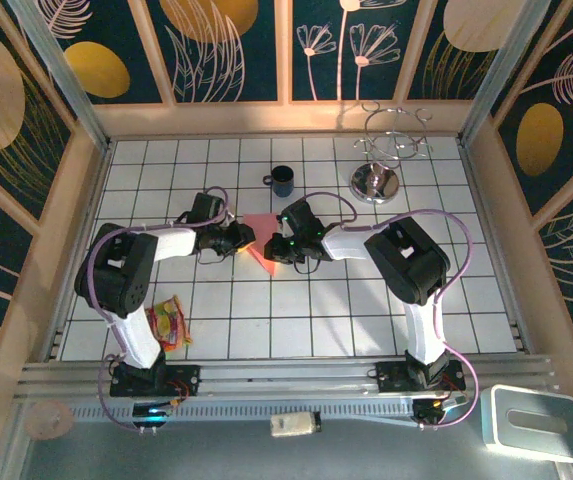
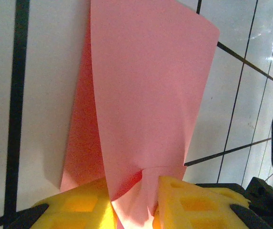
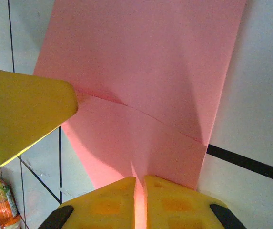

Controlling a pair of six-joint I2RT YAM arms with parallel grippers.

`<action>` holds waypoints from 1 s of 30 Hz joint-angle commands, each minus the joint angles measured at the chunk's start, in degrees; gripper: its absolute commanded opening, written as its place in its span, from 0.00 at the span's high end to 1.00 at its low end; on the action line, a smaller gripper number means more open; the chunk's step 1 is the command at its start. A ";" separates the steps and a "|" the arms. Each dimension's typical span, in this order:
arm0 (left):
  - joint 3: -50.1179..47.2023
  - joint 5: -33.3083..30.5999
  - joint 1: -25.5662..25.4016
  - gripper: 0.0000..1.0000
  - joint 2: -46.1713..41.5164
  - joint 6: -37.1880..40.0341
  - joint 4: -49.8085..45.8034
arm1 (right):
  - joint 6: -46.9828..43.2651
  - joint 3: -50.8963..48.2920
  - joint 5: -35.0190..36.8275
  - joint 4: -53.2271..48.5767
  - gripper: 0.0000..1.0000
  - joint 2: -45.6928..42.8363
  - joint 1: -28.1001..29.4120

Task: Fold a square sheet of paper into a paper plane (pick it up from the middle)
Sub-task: Fourth fold the wing at the center of the table.

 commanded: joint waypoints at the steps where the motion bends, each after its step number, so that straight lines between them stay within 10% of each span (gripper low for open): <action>1: 2.03 2.50 0.53 0.73 1.58 2.79 0.43 | -0.42 -1.81 1.32 -2.62 0.87 2.59 -0.54; 16: 4.24 0.93 1.25 0.99 2.93 4.10 -2.73 | -5.66 0.37 3.95 -5.50 0.81 -1.13 -0.55; 30: -5.10 -6.95 1.20 0.99 -10.71 -14.24 3.13 | -19.29 -0.43 33.00 -5.87 0.69 -11.23 10.33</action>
